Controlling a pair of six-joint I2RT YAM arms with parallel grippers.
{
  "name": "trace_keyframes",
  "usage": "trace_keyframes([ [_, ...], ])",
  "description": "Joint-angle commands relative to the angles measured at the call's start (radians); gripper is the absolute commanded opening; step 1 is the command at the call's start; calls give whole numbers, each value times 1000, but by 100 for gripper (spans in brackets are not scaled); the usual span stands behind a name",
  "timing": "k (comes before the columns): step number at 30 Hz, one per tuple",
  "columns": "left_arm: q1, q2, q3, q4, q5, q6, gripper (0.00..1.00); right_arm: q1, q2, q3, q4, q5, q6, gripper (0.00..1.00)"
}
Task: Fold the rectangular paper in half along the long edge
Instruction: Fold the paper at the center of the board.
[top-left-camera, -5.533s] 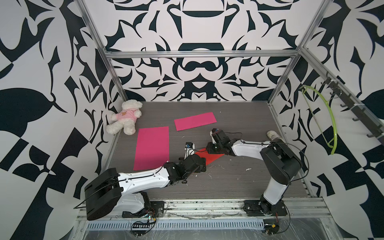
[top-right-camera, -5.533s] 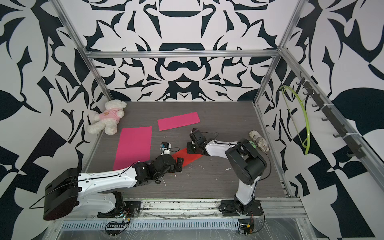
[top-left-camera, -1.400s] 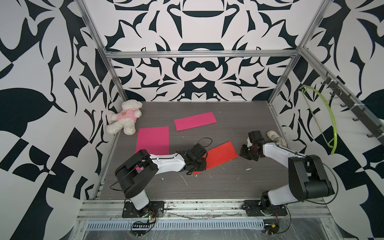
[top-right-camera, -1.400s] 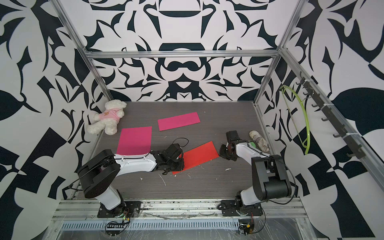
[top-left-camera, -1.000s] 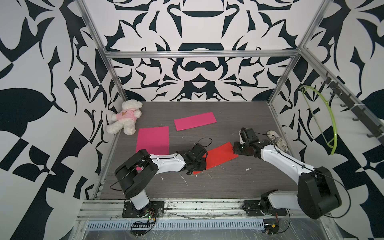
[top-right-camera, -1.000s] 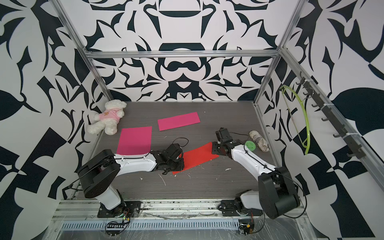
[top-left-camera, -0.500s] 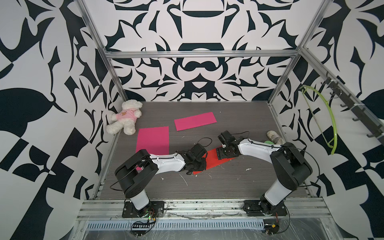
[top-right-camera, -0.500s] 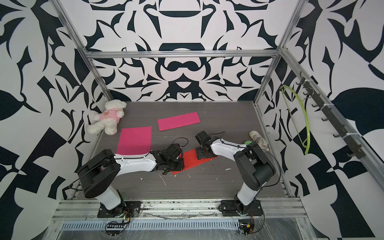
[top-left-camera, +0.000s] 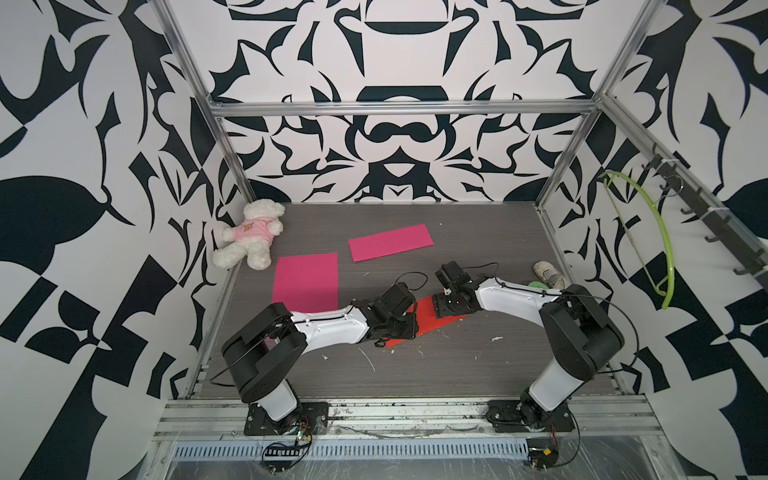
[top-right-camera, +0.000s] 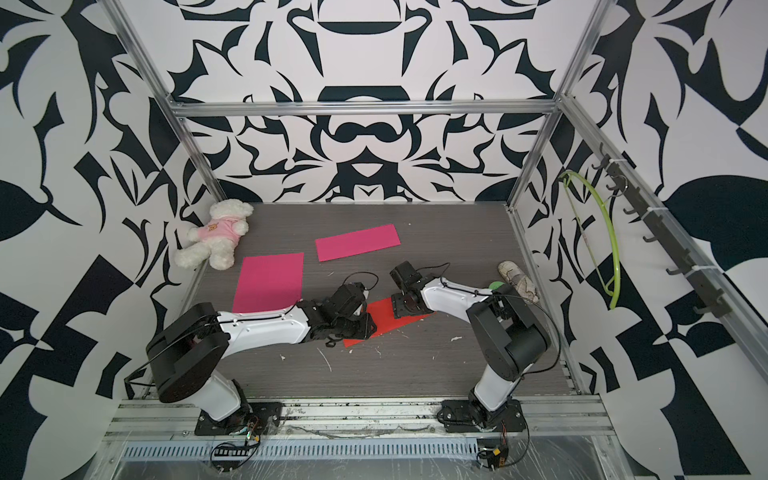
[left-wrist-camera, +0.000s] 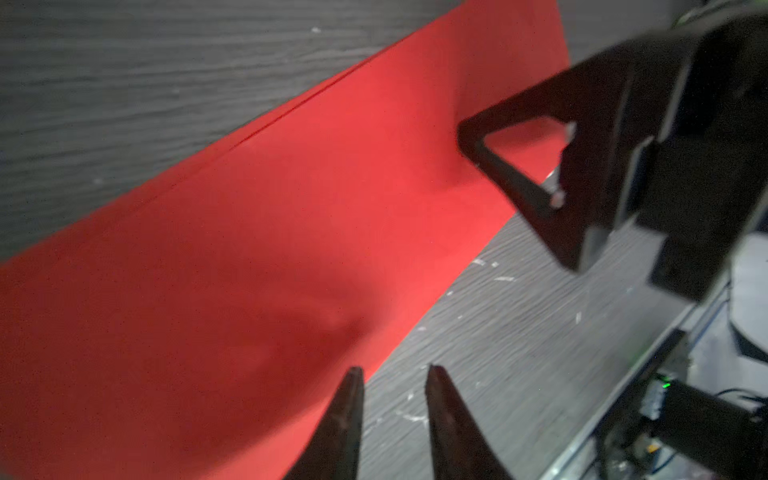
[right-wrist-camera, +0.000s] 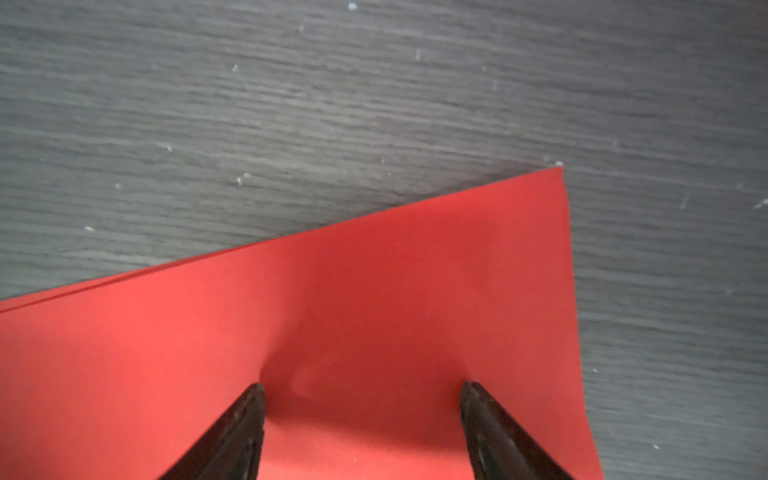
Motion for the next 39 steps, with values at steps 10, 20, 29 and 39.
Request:
trace_keyframes([
  [10, -6, 179, 111, -66, 44, -7, 10, 3, 15, -35, -11, -3, 18, 75],
  [20, -6, 115, 13, -149, -6, -17, 10, 3, 24, -30, -5, 3, 17, 74],
  [29, 3, 25, -90, -194, -41, -37, 10, 4, 44, -12, -5, 20, 15, 73],
  [39, 45, -56, -194, -255, -77, -52, 9, 2, 47, 2, -17, 28, 6, 72],
])
